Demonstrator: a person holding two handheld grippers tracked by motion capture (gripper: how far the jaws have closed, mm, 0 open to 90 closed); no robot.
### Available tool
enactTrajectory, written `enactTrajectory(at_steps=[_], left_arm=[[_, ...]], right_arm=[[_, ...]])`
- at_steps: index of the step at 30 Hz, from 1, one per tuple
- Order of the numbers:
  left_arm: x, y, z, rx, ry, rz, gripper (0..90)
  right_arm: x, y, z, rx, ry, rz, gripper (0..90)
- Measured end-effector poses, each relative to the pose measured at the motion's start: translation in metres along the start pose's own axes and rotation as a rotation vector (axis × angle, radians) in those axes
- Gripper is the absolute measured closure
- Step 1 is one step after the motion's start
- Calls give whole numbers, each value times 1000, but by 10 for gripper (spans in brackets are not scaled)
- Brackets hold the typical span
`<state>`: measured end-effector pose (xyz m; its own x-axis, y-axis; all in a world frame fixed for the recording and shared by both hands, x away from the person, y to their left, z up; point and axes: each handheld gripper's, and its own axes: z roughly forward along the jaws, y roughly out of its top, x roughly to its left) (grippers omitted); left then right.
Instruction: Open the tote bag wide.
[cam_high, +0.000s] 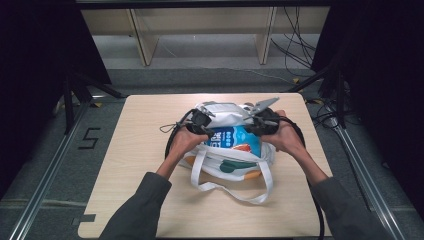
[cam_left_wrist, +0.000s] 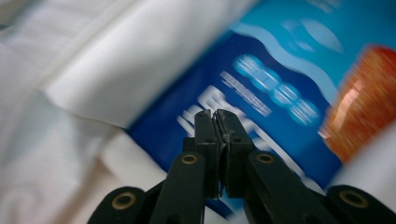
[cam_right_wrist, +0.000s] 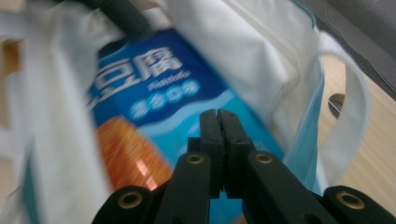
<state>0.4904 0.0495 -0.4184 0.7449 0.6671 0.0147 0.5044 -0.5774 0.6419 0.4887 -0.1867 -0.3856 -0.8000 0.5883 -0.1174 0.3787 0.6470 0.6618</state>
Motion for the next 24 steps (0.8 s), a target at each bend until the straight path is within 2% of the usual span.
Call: enactTrajectory(at_steps=[1, 2, 4, 5, 6, 8, 10, 12, 14, 16, 17, 18, 19, 20, 21, 22, 23, 24], left_arm=[[-6, -7, -1, 9, 3, 29, 869], [-9, -13, -3, 29, -26, 32, 871], [-14, -27, -5, 56, -51, 57, 876], [-16, -33, -5, 52, -59, 60, 880], [-18, -42, -6, 75, -77, 66, 882], [-24, -56, -9, 105, -101, 91, 889], [-29, -68, -10, 104, -123, 101, 892], [-29, -72, -10, 96, -119, 79, 893], [-32, -71, -12, 98, -103, 100, 893], [-34, -67, -16, 72, -76, 93, 892], [-33, -64, -18, 52, -69, 99, 889], [-31, -57, -21, 17, -63, 78, 883], [-27, -50, -22, -1, -58, 76, 878], [-24, -41, -20, -17, -50, 50, 875], [-21, -34, -19, -18, -45, 53, 871], [-14, -21, -14, -7, -16, 42, 865], [-7, -14, -7, -6, 8, 15, 863], [-3, -11, -2, 6, 7, 1, 863]], right_arm=[[-4, 5, 10, 6, -5, -8, 900], [-8, 11, 23, 19, -28, -13, 898], [-17, 15, 40, 44, -31, -8, 899], [-23, 16, 49, 89, -57, -11, 900], [-27, 16, 55, 137, -88, -2, 900], [-40, 11, 71, 193, -137, 12, 900], [-50, 2, 84, 258, -178, 48, 900], [-58, -5, 90, 279, -183, 105, 900], [-67, -11, 89, 273, -170, 143, 900], [-65, -8, 78, 254, -174, 138, 900], [-62, -5, 68, 224, -175, 138, 900], [-62, -3, 60, 190, -160, 129, 900], [-60, 0, 48, 130, -144, 123, 900], [-55, 2, 39, 77, -141, 132, 900], [-48, 3, 32, 47, -112, 113, 900], [-43, 4, 28, 45, -96, 102, 900], [-30, 3, 21, 72, -62, 83, 900], [-24, -2, 19, 92, -52, 62, 900]])
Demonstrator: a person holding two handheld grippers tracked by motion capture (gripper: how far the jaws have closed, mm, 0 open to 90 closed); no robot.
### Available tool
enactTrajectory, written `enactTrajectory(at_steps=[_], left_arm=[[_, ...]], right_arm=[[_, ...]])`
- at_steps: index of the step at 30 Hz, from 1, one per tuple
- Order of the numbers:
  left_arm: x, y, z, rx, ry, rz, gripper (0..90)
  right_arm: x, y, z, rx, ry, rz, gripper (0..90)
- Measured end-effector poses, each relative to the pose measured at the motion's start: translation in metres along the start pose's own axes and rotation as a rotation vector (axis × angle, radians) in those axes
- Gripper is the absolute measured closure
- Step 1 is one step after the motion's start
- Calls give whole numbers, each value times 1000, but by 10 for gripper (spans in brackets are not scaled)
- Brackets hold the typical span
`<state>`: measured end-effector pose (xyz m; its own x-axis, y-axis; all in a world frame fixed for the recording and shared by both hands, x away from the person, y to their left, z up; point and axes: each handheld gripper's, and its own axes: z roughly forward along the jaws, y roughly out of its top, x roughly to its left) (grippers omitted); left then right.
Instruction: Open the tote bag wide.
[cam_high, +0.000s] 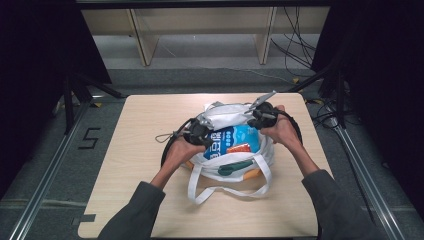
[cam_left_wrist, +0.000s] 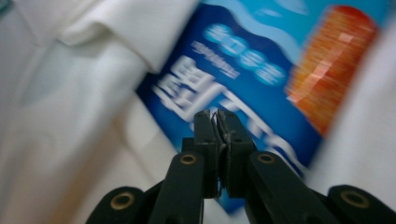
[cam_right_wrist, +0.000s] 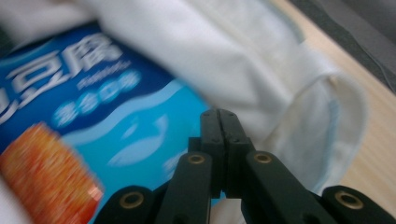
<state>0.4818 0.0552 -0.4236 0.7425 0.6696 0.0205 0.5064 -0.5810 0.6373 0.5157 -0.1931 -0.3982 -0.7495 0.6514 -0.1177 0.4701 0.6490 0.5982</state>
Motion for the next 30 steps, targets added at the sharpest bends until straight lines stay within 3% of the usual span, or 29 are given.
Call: enactTrajectory(at_steps=[2, 3, 5, 6, 7, 8, 9, 11, 12, 13, 16, 18, 20, 21, 23, 24, 25, 26, 28, 30], left_arm=[[8, 1, 11, 34, 29, -26, 866], [11, -2, 15, 63, 49, -16, 870], [17, -8, 12, 160, 126, 58, 883], [24, -14, 7, 177, 144, 62, 890], [28, -17, 2, 143, 119, 6, 891], [31, -19, -5, 130, 129, -3, 892], [35, -20, -11, 126, 150, 13, 892], [42, -25, -17, 182, 203, 37, 895], [44, -32, -19, 249, 272, 67, 894], [51, -41, -20, 222, 219, 45, 894], [56, -47, -25, 121, 160, -46, 892], [54, -44, -29, 73, 131, -84, 867], [47, -37, -34, 31, 105, -67, 851], [42, -33, -36, 10, 78, -62, 849], [32, -22, -36, -27, 46, -50, 851], [28, -16, -33, -39, 28, -53, 851], [25, -12, -30, -50, 18, -61, 853], [22, -4, -24, -49, 8, -53, 854], [17, 8, -12, -52, -6, -56, 857], [19, 19, 0, -35, -11, -56, 860]], right_arm=[[4, -11, -1, 19, 1, -42, 900], [5, -17, 0, 30, 1, -46, 900], [6, -31, -1, 98, -73, -76, 900], [6, -37, 0, 138, -108, -86, 900], [2, -49, 4, 169, -112, -81, 900], [-1, -57, 7, 173, -95, -59, 900], [-4, -63, 8, 188, -114, -62, 900], [-11, -68, 10, 229, -112, -43, 900], [-14, -69, 10, 243, -113, -29, 900], [-15, -69, 10, 252, -110, -26, 900], [-8, -61, 3, 223, -132, -37, 900], [-4, -51, -10, 116, -82, -15, 900], [2, -44, -20, 43, -50, -18, 900], [11, -40, -23, -31, -13, -3, 900], [25, -34, -26, -49, 57, -26, 900], [30, -32, -24, -51, 70, -18, 900], [34, -31, -22, -40, 84, -45, 900], [36, -30, -19, -38, 82, -55, 900], [43, -31, -12, -38, 135, -49, 900], [49, -32, -12, -33, 154, -83, 900]])
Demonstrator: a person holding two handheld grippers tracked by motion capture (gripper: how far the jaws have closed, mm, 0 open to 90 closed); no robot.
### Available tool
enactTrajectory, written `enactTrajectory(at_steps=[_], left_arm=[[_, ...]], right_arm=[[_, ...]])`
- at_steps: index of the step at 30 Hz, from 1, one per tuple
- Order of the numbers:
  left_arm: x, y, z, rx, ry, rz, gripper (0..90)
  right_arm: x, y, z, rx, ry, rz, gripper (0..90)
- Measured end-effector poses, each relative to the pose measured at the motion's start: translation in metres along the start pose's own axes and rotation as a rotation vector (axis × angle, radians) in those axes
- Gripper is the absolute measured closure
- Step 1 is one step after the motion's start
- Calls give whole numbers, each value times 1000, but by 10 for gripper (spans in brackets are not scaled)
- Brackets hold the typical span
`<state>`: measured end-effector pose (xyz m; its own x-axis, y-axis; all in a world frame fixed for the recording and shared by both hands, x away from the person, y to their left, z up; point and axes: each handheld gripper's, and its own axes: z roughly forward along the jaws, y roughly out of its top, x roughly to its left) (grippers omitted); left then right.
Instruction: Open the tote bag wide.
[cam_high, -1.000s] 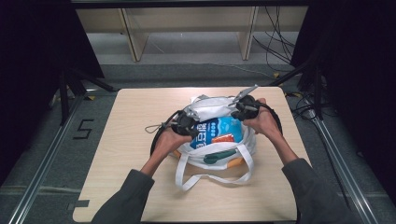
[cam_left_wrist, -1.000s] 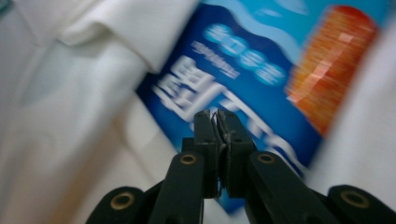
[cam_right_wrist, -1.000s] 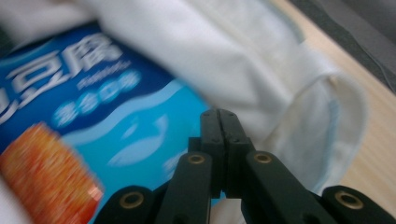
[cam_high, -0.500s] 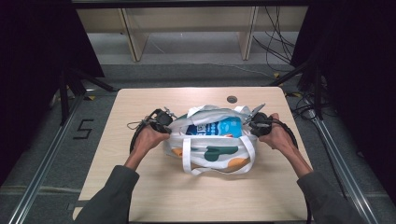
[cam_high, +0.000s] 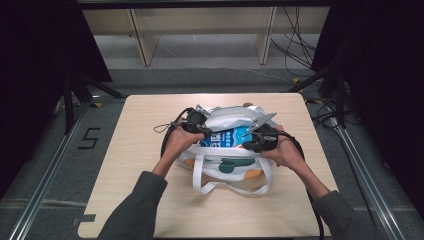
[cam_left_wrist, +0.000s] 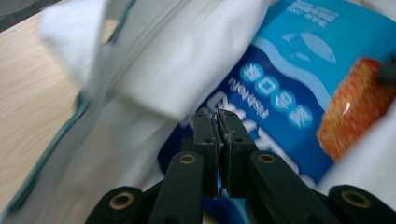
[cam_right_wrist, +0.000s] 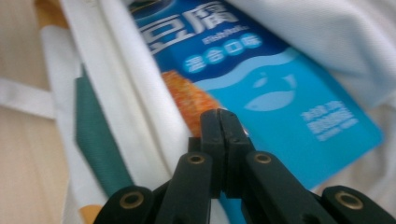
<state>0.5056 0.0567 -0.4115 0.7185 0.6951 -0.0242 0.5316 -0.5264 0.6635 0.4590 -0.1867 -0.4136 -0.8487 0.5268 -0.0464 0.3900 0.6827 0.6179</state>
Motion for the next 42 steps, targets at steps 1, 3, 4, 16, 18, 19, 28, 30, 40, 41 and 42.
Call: enactTrajectory(at_steps=[1, 3, 4, 16, 18, 19, 28, 30, 40, 41, 42], left_arm=[[1, 3, 6, 0, 8, -11, 868], [7, 10, 20, 21, 20, -31, 882], [10, 11, 26, 37, 54, -23, 888], [23, 7, 27, 22, 122, -79, 856], [22, 3, 12, -20, 107, -68, 842], [23, 1, 7, -33, 104, -71, 835], [56, -41, -25, -96, 142, -136, 839], [63, -52, -15, -61, 181, -149, 858], [72, -62, -3, -36, 196, -171, 892], [69, -62, -5, -49, 193, -186, 890], [67, -62, -9, -66, 181, -195, 876]], right_arm=[[4, -2, 1, 6, 10, -8, 900], [11, -8, 5, 43, 43, -19, 900], [15, -11, 6, 53, 55, -21, 900], [35, -34, 7, 74, 110, 32, 900], [26, -26, -4, -41, 88, 23, 890], [20, -24, -10, -63, 66, 23, 889], [-25, -37, -20, -100, -176, 96, 900], [-33, -46, -6, -84, -211, 111, 900], [-57, -56, 22, -17, -235, 203, 900], [-54, -54, 17, -14, -240, 195, 900], [-53, -52, 11, -26, -252, 167, 900]])
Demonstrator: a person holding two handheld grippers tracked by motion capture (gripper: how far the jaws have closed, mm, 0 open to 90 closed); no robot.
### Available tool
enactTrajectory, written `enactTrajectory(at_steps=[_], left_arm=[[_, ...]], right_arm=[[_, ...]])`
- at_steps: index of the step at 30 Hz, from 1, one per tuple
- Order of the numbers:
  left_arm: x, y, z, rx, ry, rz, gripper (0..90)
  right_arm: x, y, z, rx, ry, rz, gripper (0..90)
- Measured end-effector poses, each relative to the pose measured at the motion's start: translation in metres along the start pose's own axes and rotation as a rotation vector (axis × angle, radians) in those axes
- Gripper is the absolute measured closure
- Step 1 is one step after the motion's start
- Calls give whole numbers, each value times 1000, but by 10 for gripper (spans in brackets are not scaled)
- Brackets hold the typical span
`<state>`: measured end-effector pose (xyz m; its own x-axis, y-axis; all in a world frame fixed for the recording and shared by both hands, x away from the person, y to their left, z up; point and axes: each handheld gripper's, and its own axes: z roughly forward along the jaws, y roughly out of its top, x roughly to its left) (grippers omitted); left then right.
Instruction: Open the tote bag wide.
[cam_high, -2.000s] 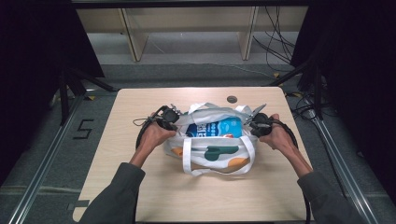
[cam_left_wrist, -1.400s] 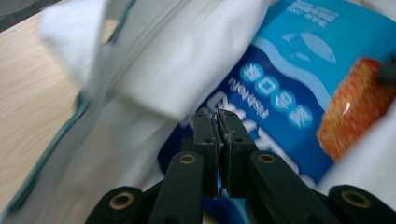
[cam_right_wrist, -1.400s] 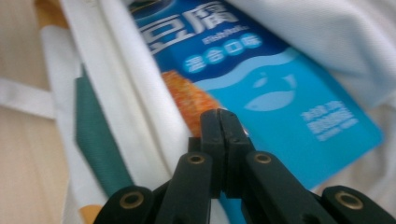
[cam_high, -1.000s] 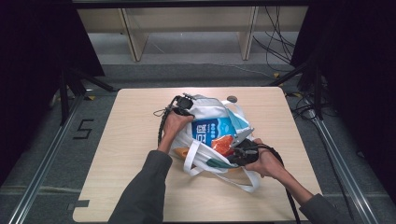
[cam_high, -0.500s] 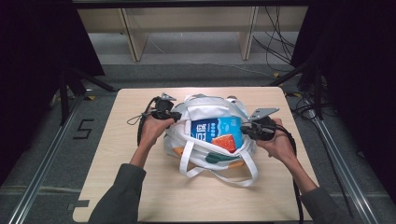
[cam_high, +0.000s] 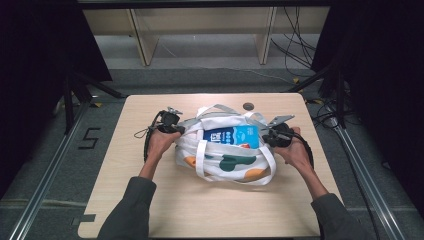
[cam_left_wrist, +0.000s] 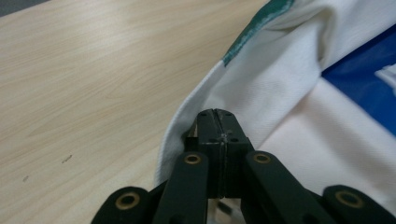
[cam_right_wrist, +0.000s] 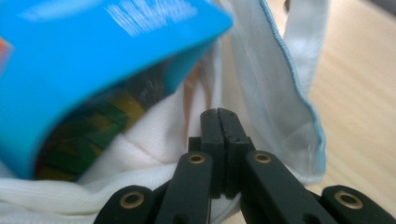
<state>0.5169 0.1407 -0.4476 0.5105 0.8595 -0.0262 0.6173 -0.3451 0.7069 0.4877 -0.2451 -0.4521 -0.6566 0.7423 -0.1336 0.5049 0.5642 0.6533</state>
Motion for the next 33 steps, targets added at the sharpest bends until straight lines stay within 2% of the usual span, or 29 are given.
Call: enactTrajectory(at_steps=[3, 4, 5, 6, 7, 8, 9, 10, 11, 12, 13, 14, 15, 17, 20, 22, 23, 25, 27, 28, 29, 31, 32, 33], left_arm=[[-13, 1, -16, -44, -7, 56, 835], [-21, 2, -22, -66, -44, 72, 835], [-27, 2, -26, -73, -74, 84, 833], [-39, 0, -29, -92, -131, 84, 832], [-49, -3, -31, -92, -172, 88, 829], [-57, -6, -33, -87, -202, 105, 827], [-62, -9, -34, -76, -214, 131, 830], [-69, -17, -34, -47, -246, 182, 832], [-71, -21, -34, -38, -256, 164, 838], [-72, -27, -34, -33, -269, 166, 848], [-73, -30, -34, -28, -272, 168, 852], [-76, -35, -36, -16, -284, 181, 856], [-77, -38, -37, -11, -287, 192, 859], [-77, -46, -38, 15, -287, 234, 865], [-79, -55, -35, 21, -281, 221, 890], [-79, -57, -36, 26, -280, 236, 890], [-80, -57, -36, 26, -276, 230, 890], [-82, -54, -37, 36, -266, 253, 890], [-83, -49, -41, 15, -249, 244, 879], [-82, -47, -43, -9, -241, 245, 865], [-82, -45, -44, -22, -238, 221, 852], [-80, -42, -47, -35, -243, 222, 843], [-80, -42, -47, -42, -246, 200, 835], [-79, -41, -47, -48, -250, 205, 832]], right_arm=[[11, 6, -25, -81, 17, 8, 895], [14, 8, -29, -105, 31, -4, 896], [21, 9, -36, -121, 69, -20, 896], [24, 10, -36, -139, 83, -50, 900], [31, 9, -38, -110, 105, -59, 900], [34, 6, -40, -95, 96, -77, 900], [36, 2, -42, -82, 116, -70, 900], [36, -1, -45, -76, 130, -74, 900], [40, -9, -46, -89, 139, -79, 900], [42, -13, -48, -59, 141, -73, 900], [44, -17, -46, -57, 146, -78, 900], [45, -19, -47, -29, 158, -72, 900], [46, -20, -44, -38, 151, -82, 900], [47, -17, -43, -30, 152, -81, 900], [49, -13, -42, -9, 139, -100, 900], [49, -12, -40, -13, 128, -120, 900], [49, -13, -40, -16, 129, -124, 900], [49, -13, -42, -17, 134, -91, 900], [47, -14, -44, -35, 125, -91, 900], [47, -14, -46, -39, 127, -73, 900], [46, -14, -48, -58, 125, -65, 900], [44, -15, -52, -86, 133, -39, 900], [42, -14, -53, -67, 141, -54, 900], [41, -14, -55, -77, 149, -32, 900]])
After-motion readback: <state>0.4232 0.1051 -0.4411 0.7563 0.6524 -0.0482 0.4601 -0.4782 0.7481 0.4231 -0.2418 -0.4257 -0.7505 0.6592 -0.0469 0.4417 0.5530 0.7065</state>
